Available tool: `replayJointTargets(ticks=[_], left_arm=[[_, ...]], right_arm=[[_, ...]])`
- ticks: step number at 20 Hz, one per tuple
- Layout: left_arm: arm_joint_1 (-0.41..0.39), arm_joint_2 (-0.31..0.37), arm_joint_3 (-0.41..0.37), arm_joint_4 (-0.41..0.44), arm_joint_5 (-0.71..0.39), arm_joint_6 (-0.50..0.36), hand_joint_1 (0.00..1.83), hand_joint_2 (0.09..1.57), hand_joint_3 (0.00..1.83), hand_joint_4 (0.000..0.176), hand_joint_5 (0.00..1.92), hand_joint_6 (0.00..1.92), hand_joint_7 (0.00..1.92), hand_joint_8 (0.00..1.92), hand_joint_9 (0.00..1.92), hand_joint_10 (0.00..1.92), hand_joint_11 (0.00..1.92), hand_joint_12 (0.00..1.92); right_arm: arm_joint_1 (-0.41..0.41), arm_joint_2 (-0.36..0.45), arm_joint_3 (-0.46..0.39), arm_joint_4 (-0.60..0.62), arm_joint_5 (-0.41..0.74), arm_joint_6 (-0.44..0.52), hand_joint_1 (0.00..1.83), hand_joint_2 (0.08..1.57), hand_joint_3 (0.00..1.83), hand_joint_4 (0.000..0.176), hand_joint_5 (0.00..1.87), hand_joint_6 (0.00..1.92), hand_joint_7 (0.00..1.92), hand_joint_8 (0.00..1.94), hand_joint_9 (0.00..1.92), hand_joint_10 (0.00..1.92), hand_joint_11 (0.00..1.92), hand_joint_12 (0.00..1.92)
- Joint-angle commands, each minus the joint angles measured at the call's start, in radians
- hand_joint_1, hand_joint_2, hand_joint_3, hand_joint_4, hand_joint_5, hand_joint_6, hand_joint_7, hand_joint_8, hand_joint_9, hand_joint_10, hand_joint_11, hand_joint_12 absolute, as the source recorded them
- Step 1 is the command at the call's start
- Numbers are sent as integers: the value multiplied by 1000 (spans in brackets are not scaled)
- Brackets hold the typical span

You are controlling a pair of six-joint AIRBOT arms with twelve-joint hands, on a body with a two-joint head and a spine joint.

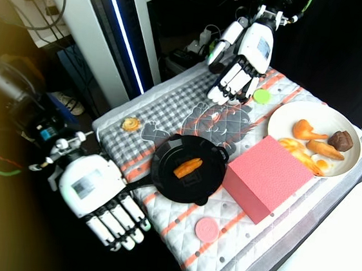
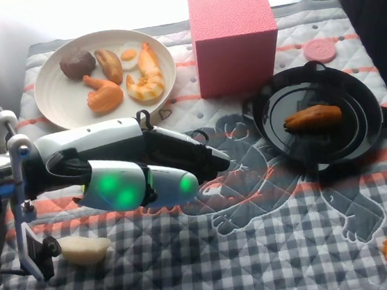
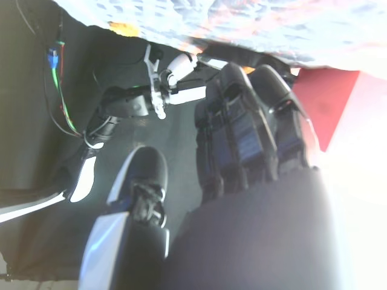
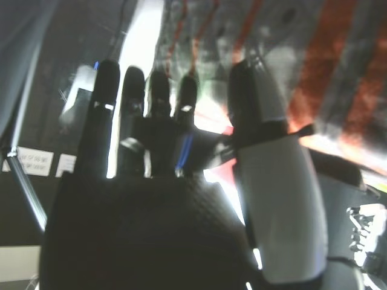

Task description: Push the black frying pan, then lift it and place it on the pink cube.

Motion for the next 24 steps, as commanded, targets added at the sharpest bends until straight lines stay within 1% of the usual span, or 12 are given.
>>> replayJointTargets(ticks=[1, 2, 3, 4, 5, 7, 11, 13, 17, 19, 22, 24], left_arm=[[-5, -2, 3, -38, -94, -4, 272, 1470, 2, 0, 505, 4, 582, 2, 565, 2, 0, 1294], [-4, -2, 3, -40, -94, -3, 268, 1472, 3, 0, 504, 3, 578, 1, 560, 0, 0, 1292], [-2, -3, 3, -42, -94, -2, 296, 1466, 0, 0, 511, 6, 586, 3, 567, 4, 0, 1292], [-1, -2, 3, -44, -95, -1, 306, 1468, 0, 0, 508, 4, 584, 2, 559, 0, 0, 1291], [1, -2, 4, -47, -95, 0, 309, 1468, 0, 0, 509, 4, 585, 3, 561, 2, 0, 1292], [9, -2, 5, -61, -100, 6, 338, 1460, 0, 0, 512, 5, 586, 2, 562, 2, 0, 1294], [34, 5, 7, -90, -114, 10, 380, 1447, 0, 0, 538, 13, 605, 10, 593, 18, 0, 1360], [40, 12, 7, -101, -119, 19, 311, 1453, 1, 0, 542, 13, 600, 6, 597, 19, 0, 1344], [45, 14, 7, -108, -120, 25, 375, 1445, 0, 0, 557, 16, 613, 7, 610, 24, 0, 1374], [46, 13, 8, -109, -120, 25, 396, 1433, 0, 0, 577, 20, 628, 10, 622, 30, 0, 1368], [47, 13, 8, -109, -120, 25, 403, 1430, 0, 0, 567, 11, 610, 1, 596, 18, 0, 1300], [47, 13, 8, -110, -120, 25, 413, 1429, 0, 0, 578, 14, 619, 4, 603, 20, 0, 1315]], right_arm=[[20, 2, 14, -18, 100, -1, 1271, 1280, 0, 0, 908, 1920, 964, 1939, 933, 1920, 849, 1920], [26, -4, 19, -18, 100, -1, 1397, 1259, 0, 0, 1105, 1921, 1108, 1941, 1092, 1921, 1031, 1921], [34, -7, 23, -18, 101, -1, 1470, 1261, 0, 0, 1231, 1921, 1228, 1941, 1222, 1921, 1125, 1921], [38, -8, 23, -18, 102, -1, 1529, 1269, 0, 0, 1385, 1921, 1418, 1941, 1424, 1921, 1301, 1921], [40, -8, 24, -19, 107, -1, 1553, 1277, 0, 0, 1435, 1921, 1523, 1941, 1575, 1921, 1496, 1921], [42, -8, 19, -24, 138, 2, 1437, 1326, 17, 0, 1343, 1921, 1533, 1941, 1633, 1921, 1609, 1921], [42, -7, -3, -86, 234, 100, 1300, 1370, 21, 0, 1261, 1921, 1473, 1941, 1562, 1921, 1533, 1921], [37, -6, -20, -108, 280, 121, 1374, 1360, 10, 0, 1212, 1921, 1448, 1941, 1559, 1921, 1552, 1921], [24, 20, -60, -148, 367, 151, 1432, 1362, 5, 0, 1152, 1921, 1438, 1941, 1611, 1921, 1619, 1921], [-14, 33, -78, -152, 441, 200, 1407, 1376, 8, 0, 1116, 1921, 1488, 1941, 1637, 1921, 1643, 1921], [-33, 40, -97, -152, 494, 206, 1445, 1368, 2, 0, 1112, 1921, 1512, 1941, 1658, 1921, 1636, 1921], [-44, 49, -116, -158, 533, 207, 1452, 1369, 2, 0, 1109, 1921, 1511, 1941, 1660, 1921, 1650, 1921]])
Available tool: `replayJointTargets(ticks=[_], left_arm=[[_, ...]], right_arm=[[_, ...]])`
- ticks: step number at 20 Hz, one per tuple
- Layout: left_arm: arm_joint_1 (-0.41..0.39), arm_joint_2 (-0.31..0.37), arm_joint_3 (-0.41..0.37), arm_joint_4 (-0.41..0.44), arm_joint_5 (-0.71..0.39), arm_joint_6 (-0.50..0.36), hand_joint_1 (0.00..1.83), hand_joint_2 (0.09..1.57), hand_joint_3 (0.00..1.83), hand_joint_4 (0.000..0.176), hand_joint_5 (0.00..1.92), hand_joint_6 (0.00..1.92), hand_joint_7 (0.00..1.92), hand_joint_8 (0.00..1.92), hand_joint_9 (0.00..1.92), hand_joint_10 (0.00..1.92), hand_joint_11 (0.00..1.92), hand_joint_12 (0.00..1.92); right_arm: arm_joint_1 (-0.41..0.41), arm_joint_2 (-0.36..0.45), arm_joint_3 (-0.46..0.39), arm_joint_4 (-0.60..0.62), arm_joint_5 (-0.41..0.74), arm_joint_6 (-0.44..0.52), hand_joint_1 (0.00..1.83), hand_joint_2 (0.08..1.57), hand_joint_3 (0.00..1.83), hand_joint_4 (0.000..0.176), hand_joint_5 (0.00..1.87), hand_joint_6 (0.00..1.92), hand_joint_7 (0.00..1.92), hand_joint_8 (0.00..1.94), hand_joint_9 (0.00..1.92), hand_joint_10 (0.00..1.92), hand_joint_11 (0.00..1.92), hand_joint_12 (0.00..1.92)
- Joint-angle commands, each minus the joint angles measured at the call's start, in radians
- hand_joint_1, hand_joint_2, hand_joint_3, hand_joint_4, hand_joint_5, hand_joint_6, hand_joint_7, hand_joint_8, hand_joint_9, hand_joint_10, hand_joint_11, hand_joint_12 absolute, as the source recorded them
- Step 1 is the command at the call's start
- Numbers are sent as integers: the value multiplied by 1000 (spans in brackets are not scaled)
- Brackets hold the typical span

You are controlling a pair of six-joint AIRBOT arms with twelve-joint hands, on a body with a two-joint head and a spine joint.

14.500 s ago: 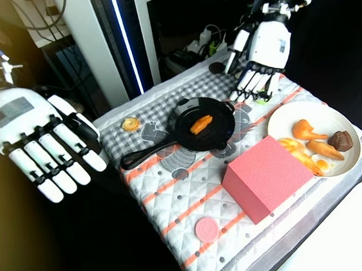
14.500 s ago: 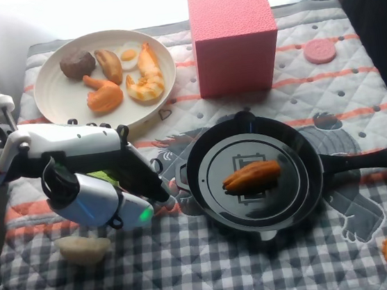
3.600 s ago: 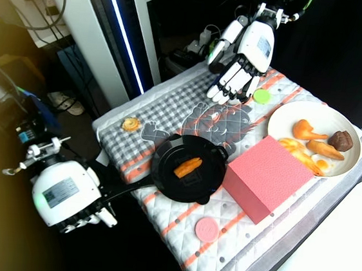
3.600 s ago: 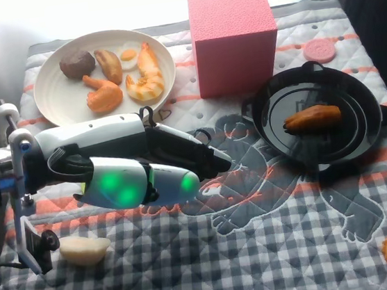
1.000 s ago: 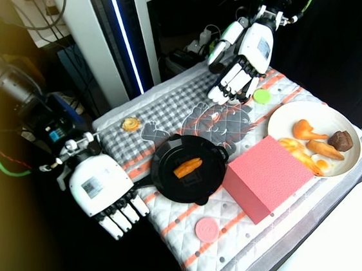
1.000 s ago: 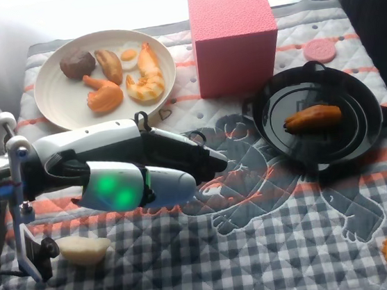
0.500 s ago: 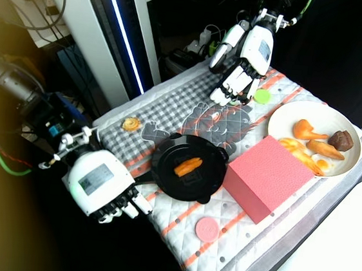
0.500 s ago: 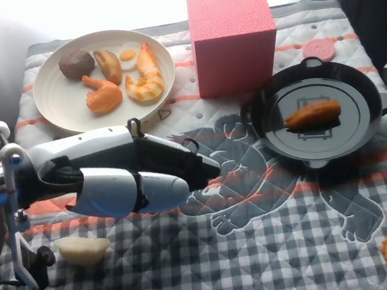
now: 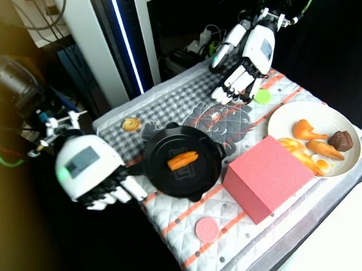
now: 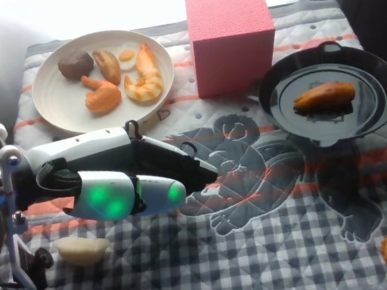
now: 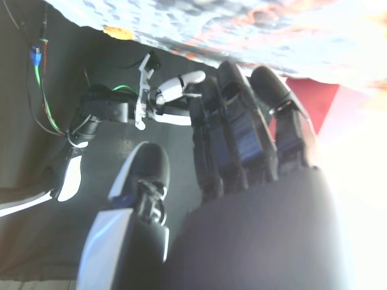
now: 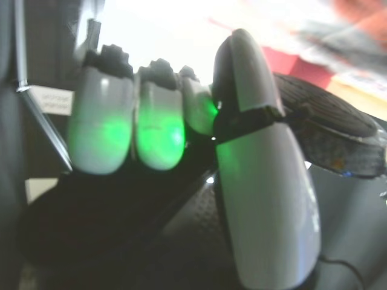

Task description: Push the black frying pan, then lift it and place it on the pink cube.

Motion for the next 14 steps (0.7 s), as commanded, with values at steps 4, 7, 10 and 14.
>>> replayJointTargets(ticks=[4, 7, 10, 14], left_arm=[[-5, 6, 3, -39, -101, -3, 417, 1426, 0, 0, 573, 6, 624, 3, 609, 23, 0, 1356], [-3, 6, 3, -41, -102, -3, 439, 1422, 0, 0, 561, 1, 613, 1, 602, 18, 0, 1314], [1, 7, 3, -48, -102, -2, 485, 1408, 0, 0, 555, 0, 610, 0, 601, 15, 0, 1336], [1, 5, 3, -49, -101, 0, 490, 1415, 2, 0, 548, 0, 611, 0, 600, 11, 0, 1339]], right_arm=[[-10, 26, -32, -59, 201, 6, 1351, 1390, 9, 0, 1126, 1921, 1487, 1941, 1646, 1921, 1663, 1921], [-10, 44, -47, -90, 212, 12, 1356, 1375, 0, 0, 1151, 1921, 1492, 1941, 1646, 1921, 1673, 1921], [-10, 50, -56, -101, 212, 15, 1366, 1359, 0, 0, 1154, 1921, 1489, 1941, 1646, 1921, 1659, 1921], [15, 74, -48, -113, 198, 15, 1380, 1352, 0, 0, 1198, 1921, 1523, 1941, 1666, 1921, 1606, 1921]])
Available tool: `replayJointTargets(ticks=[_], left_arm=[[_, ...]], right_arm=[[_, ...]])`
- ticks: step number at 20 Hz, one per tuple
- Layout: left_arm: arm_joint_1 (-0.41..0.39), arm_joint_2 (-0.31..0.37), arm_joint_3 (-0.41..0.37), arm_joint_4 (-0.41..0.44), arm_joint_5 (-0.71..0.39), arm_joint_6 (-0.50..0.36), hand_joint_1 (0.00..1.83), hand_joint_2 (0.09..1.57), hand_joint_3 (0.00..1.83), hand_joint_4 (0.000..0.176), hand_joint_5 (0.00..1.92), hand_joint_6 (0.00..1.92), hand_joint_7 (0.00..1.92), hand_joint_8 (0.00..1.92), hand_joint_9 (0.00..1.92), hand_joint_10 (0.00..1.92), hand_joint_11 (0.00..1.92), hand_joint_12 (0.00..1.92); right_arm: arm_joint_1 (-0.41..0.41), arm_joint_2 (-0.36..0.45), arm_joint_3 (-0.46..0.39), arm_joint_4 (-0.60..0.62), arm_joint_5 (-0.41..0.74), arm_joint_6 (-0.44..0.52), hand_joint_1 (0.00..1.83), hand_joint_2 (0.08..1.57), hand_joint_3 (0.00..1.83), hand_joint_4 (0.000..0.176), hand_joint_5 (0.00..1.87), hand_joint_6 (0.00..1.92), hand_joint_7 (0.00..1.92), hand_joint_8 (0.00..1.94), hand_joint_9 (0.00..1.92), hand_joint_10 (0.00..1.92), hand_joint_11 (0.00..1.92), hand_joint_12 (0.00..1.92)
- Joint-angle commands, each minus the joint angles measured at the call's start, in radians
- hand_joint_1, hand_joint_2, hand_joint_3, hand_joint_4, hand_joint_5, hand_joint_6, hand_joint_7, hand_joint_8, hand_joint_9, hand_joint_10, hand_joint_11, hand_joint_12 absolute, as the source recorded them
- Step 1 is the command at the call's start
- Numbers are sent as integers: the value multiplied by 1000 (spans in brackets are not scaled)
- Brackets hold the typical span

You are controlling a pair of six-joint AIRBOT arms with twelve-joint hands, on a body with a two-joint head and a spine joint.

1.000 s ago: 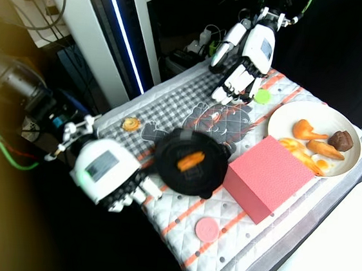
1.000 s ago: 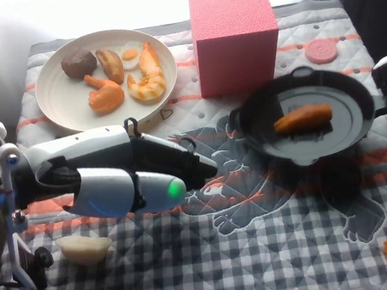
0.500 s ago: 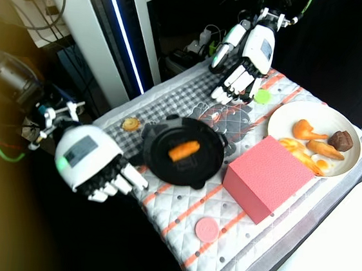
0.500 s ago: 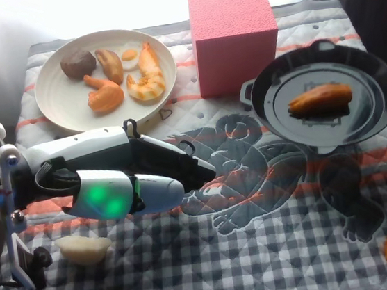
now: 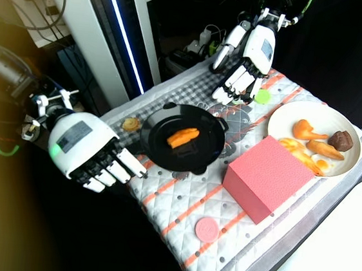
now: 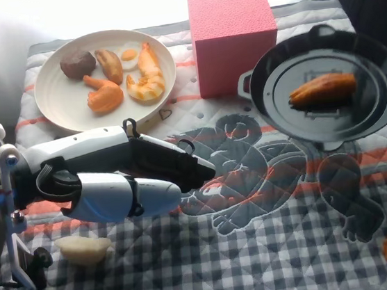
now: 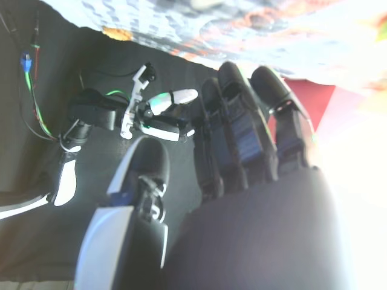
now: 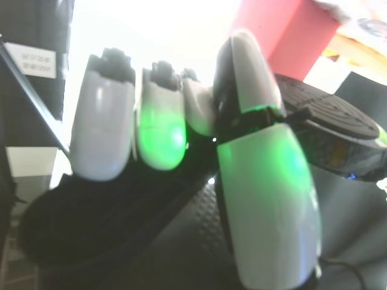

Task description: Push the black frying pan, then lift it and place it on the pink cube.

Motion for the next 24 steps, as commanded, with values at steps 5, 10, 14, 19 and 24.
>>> replayJointTargets(ticks=[5, 10, 14, 19, 24], left_arm=[[-2, 5, 0, -35, -102, -7, 537, 1397, 0, 0, 571, 8, 638, 7, 639, 22, 18, 1337], [-2, 4, 0, -38, -103, -7, 525, 1409, 1, 0, 569, 5, 628, 7, 621, 11, 0, 1398], [-2, 4, 0, -39, -105, -7, 481, 1415, 3, 0, 569, 4, 638, 8, 637, 17, 0, 1397], [-2, 1, 1, -39, -108, -7, 444, 1432, 2, 0, 563, 10, 628, 12, 631, 14, 5, 1367], [-1, -7, 7, -39, -113, -7, 530, 1392, 0, 0, 588, 12, 671, 11, 685, 34, 37, 1402]], right_arm=[[80, 13, 23, -61, 101, 5, 1380, 1344, 0, 0, 1214, 1921, 1504, 1941, 1654, 1921, 1668, 1921], [143, 16, 53, -80, 40, 5, 1435, 1315, 0, 0, 1202, 1921, 1485, 1941, 1625, 1921, 1654, 1921], [214, 1, 100, -93, -49, 5, 1467, 1309, 0, 0, 1151, 1921, 1468, 1941, 1589, 1921, 1528, 1921], [343, -66, 200, -101, -188, 5, 1402, 1328, 0, 0, 1153, 1921, 1441, 1941, 1579, 1921, 1580, 1921], [440, -139, 291, -105, -301, 1, 1469, 1289, 0, 0, 1215, 1921, 1449, 1941, 1586, 1921, 1623, 1921]])
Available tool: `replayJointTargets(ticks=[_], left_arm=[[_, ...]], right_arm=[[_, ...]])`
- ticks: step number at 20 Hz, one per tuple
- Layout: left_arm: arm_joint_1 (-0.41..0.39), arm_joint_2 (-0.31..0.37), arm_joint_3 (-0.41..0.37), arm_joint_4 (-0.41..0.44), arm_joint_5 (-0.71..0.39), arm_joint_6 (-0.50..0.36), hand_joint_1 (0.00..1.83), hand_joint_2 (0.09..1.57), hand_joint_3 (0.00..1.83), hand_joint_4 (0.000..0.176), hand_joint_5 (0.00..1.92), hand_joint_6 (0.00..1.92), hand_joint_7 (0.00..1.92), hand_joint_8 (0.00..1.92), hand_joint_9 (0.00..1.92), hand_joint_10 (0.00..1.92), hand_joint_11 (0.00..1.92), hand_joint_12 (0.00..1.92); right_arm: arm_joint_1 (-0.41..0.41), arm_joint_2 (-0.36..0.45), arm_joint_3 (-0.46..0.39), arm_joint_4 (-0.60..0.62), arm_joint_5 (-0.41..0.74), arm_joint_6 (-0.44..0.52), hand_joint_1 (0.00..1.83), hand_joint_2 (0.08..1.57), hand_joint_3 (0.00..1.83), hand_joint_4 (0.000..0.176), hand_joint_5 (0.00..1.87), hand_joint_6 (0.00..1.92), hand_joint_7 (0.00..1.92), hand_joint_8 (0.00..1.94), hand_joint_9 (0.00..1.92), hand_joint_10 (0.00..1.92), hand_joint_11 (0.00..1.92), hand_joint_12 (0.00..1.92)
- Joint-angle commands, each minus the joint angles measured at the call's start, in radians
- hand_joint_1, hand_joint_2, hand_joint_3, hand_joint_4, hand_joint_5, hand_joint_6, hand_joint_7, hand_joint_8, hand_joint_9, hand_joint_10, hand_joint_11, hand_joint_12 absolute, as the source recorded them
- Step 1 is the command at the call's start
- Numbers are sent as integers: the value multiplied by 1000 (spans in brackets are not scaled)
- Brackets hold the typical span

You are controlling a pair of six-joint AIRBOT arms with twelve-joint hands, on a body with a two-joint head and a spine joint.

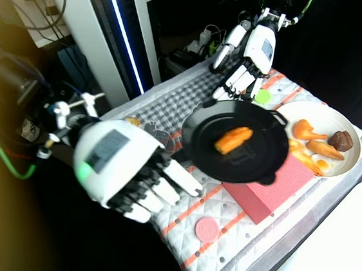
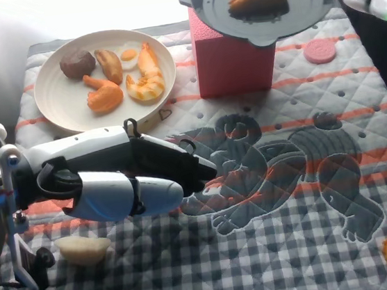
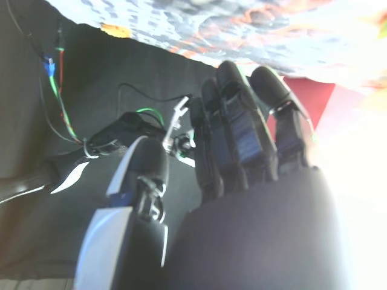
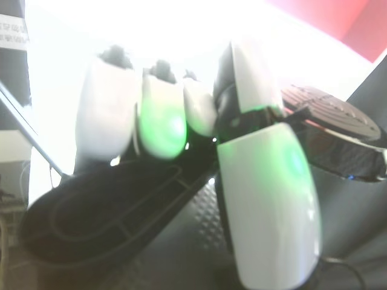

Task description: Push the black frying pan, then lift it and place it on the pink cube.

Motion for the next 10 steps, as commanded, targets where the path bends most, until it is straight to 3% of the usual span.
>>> replayJointTargets(ticks=[1, 2, 4, 6, 10], left_arm=[[-4, -2, 3, -32, -107, -7, 539, 1389, 0, 0, 604, 17, 684, 12, 699, 41, 42, 1432], [-4, -5, 4, -35, -109, -7, 548, 1384, 0, 0, 613, 19, 695, 15, 711, 47, 51, 1445], [-4, -11, 7, -35, -111, -8, 593, 1383, 0, 0, 613, 17, 688, 9, 689, 38, 20, 1432], [-4, -14, 11, -36, -116, -8, 564, 1386, 0, 0, 644, 27, 724, 20, 737, 60, 81, 1461], [-4, -20, 17, -37, -124, -9, 547, 1392, 0, 0, 642, 19, 713, 7, 712, 67, 21, 1526]], right_arm=[[22, -3, 15, -27, 87, 1, 1461, 1285, 0, 0, 1224, 1921, 1441, 1941, 1579, 1921, 1620, 1921], [35, -12, 28, -27, 72, -2, 1379, 1285, 0, 0, 1231, 1921, 1444, 1941, 1581, 1921, 1625, 1921], [62, -32, 59, -29, 32, -10, 1466, 1284, 0, 0, 1209, 1921, 1472, 1941, 1637, 1921, 1687, 1921], [88, -45, 79, -31, 3, -35, 1485, 1281, 0, 0, 1266, 1921, 1482, 1941, 1615, 1921, 1652, 1921], [119, -78, 127, -36, -37, -39, 1560, 1247, 0, 0, 1255, 1921, 1456, 1941, 1613, 1921, 1637, 1921]])
